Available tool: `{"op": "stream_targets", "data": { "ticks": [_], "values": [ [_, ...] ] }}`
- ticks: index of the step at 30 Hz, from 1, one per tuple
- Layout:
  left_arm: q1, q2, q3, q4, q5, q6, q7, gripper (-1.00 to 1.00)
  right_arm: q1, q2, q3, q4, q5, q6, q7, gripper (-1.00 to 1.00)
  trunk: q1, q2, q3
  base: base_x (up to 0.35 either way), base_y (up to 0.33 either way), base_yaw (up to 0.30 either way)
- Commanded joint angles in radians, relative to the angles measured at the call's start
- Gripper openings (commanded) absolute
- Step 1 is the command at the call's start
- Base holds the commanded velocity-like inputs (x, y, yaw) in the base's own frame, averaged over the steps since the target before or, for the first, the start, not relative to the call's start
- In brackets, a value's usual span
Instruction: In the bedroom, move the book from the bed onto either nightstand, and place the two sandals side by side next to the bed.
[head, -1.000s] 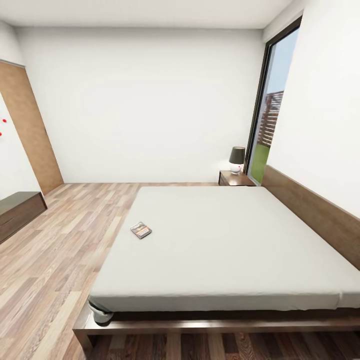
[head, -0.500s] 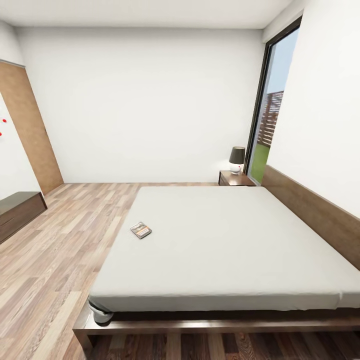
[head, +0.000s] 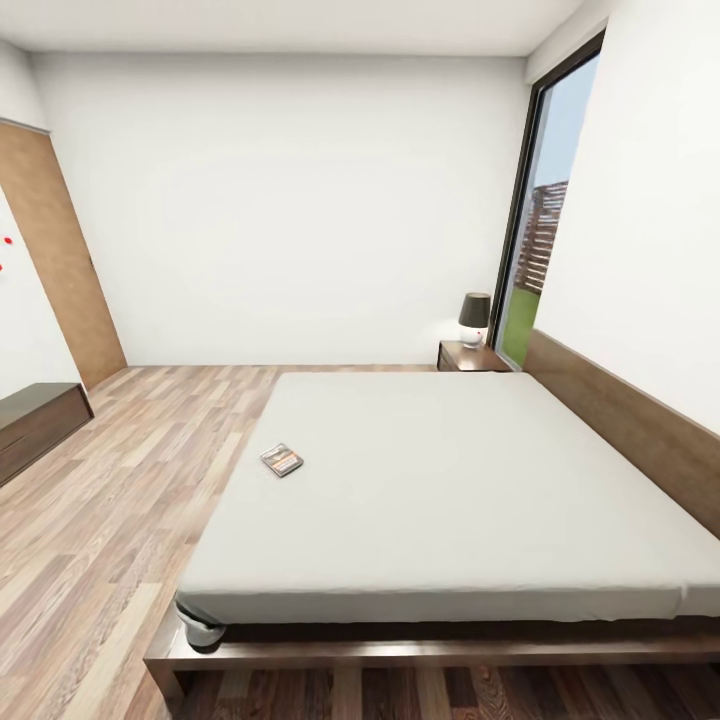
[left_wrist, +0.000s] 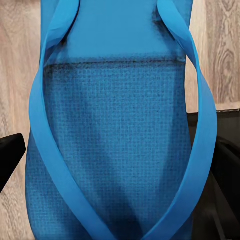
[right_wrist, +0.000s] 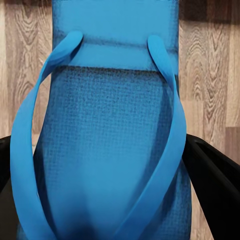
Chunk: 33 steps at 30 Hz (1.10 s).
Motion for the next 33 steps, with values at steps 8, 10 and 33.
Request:
{"op": "stream_targets", "data": {
  "ticks": [8,10,33],
  "values": [
    [-0.001,0.004,-0.009,-0.001,0.008,-0.006,0.007,-1.00,-0.001,0.001,0.008,-0.001,-0.011,-0.004,-0.002,-1.00,0.031,-0.058,-0.027,0.000,0.000,0.000],
    [-0.001,0.004,-0.009,-0.001,0.008,-0.007,0.008,-1.00,-0.001,0.001,0.008,-0.001,-0.011,-0.004,-0.002,-1.00,0.039,-0.072,-0.034,0.000,0.000,0.000],
    [-0.002,0.007,-0.009,-0.002,0.008,-0.010,0.012,-1.00,-0.001,-0.003,0.006,0.001,-0.012,-0.004,-0.002,-1.00,0.127,-0.233,-0.106,0.000,0.000,0.000]
  ]
}}
